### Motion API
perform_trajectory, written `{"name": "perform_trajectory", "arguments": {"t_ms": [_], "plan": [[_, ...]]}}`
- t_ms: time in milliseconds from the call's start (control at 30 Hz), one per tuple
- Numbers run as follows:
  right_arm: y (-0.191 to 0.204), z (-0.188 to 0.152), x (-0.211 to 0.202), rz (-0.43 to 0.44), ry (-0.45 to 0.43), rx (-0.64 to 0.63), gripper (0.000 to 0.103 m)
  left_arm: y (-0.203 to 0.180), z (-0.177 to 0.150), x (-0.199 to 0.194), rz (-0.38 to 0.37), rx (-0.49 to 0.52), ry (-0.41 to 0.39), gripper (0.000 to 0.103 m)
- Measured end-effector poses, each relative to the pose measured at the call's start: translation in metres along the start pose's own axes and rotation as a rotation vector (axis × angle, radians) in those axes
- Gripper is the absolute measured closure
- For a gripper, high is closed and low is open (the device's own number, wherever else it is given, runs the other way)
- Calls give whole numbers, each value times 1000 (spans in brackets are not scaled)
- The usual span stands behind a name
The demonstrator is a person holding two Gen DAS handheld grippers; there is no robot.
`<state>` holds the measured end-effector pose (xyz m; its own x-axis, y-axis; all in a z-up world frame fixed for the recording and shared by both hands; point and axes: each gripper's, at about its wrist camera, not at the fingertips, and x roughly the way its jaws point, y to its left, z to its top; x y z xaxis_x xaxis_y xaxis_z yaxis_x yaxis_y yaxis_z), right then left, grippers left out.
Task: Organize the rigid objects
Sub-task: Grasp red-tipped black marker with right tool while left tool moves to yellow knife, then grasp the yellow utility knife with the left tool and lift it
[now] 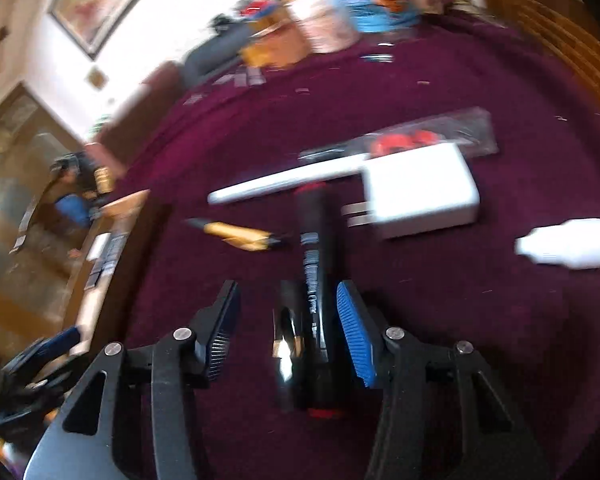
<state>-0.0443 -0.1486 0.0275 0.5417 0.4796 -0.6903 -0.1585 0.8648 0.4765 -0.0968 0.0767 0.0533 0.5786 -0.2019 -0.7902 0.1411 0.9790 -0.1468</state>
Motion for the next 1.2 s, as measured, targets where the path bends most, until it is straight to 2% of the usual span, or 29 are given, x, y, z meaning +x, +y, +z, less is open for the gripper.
{"name": "perform_trajectory", "arguments": {"t_ms": [67, 133, 233, 300, 433, 600, 667, 767, 833, 900, 933, 1000, 1033, 1067, 1133, 1200], "plan": [[-5, 1, -11, -44, -72, -3, 54, -1, -1, 1, -4, -1, 7, 34], [-15, 0, -14, -66, -103, 22, 54, -3, -2, 2, -9, 5, 15, 34], [-30, -6, -13, -47, -119, 83, 54, -7, -2, 7, -22, 10, 33, 34], [-35, -4, -9, -79, -103, 105, 54, -9, 3, 15, -54, 0, 64, 34], [-46, -7, -14, -70, -124, 142, 54, -9, 27, 36, -135, -96, 114, 34], [-51, -3, -10, -48, -112, 165, 54, -7, 64, 76, -156, -258, 141, 34], [-53, -4, -10, -34, -112, 172, 54, -13, 77, 95, -132, -282, 145, 34], [-57, -4, -11, -7, -113, 192, 54, -28, 87, 124, -38, -262, 173, 34], [-60, -4, -11, 11, -113, 208, 54, -42, 89, 127, 31, -201, 135, 30], [-62, -5, -12, 28, -114, 223, 54, -56, 87, 134, 92, -103, 139, 29], [-63, -5, -12, 34, -114, 229, 54, -62, 85, 133, 96, -44, 118, 31], [-63, -5, -12, 35, -115, 230, 54, -62, 81, 126, 73, 16, 91, 56], [-62, -5, -12, 33, -115, 228, 54, -60, 80, 120, 79, 44, 87, 88], [-62, -5, -12, 31, -114, 227, 54, -57, 79, 119, 104, 70, 107, 103], [-61, -5, -12, 27, -114, 225, 54, -41, 71, 116, 66, 58, 146, 103], [-60, -5, -12, 25, -114, 223, 54, -31, 63, 107, 84, 65, 144, 103]]}}
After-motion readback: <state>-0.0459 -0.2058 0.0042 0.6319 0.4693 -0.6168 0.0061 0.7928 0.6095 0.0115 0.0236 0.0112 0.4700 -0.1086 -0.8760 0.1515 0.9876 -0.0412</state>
